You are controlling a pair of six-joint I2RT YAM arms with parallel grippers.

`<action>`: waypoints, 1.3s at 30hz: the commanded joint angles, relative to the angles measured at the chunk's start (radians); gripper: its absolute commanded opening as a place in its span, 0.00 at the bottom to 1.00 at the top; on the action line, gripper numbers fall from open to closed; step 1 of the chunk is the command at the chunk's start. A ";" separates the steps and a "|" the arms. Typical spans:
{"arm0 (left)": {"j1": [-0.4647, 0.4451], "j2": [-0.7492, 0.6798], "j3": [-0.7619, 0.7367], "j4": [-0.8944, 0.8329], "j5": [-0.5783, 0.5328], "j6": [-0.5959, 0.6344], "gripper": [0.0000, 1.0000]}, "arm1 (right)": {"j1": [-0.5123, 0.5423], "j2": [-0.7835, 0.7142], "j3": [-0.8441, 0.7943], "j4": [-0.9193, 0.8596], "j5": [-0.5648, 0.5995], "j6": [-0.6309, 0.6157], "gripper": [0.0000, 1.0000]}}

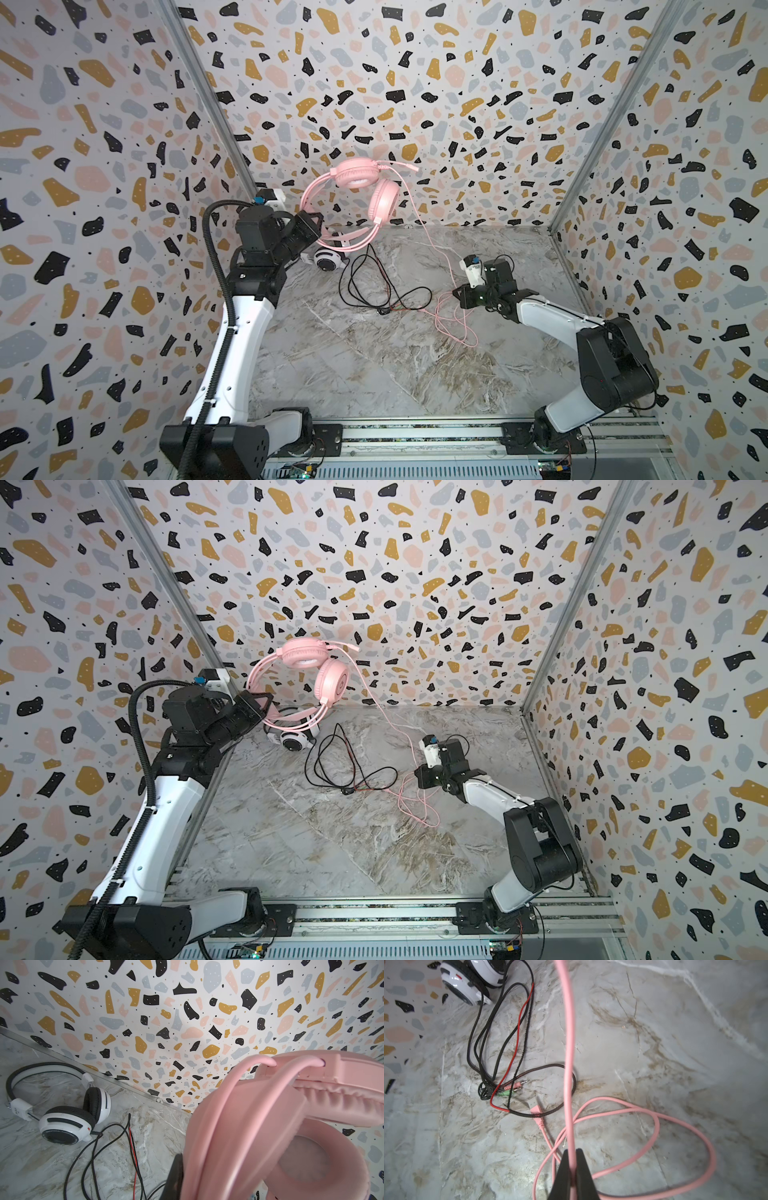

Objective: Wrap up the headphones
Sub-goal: 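Close the right gripper on the pink cable lying on the table, then raise the pink cable with the right gripper toward the headset in the left gripper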

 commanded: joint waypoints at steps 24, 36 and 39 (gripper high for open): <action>-0.271 0.018 -0.099 -0.029 -0.212 0.302 0.00 | 0.382 -0.204 0.640 -0.712 0.273 -0.167 0.03; -0.326 0.000 -0.209 -0.006 -0.106 0.352 0.00 | 0.380 -0.291 0.593 -0.602 0.193 -0.141 0.03; -0.327 0.001 -0.207 -0.009 -0.070 0.367 0.00 | 0.380 -0.276 0.596 -0.623 0.182 -0.152 0.03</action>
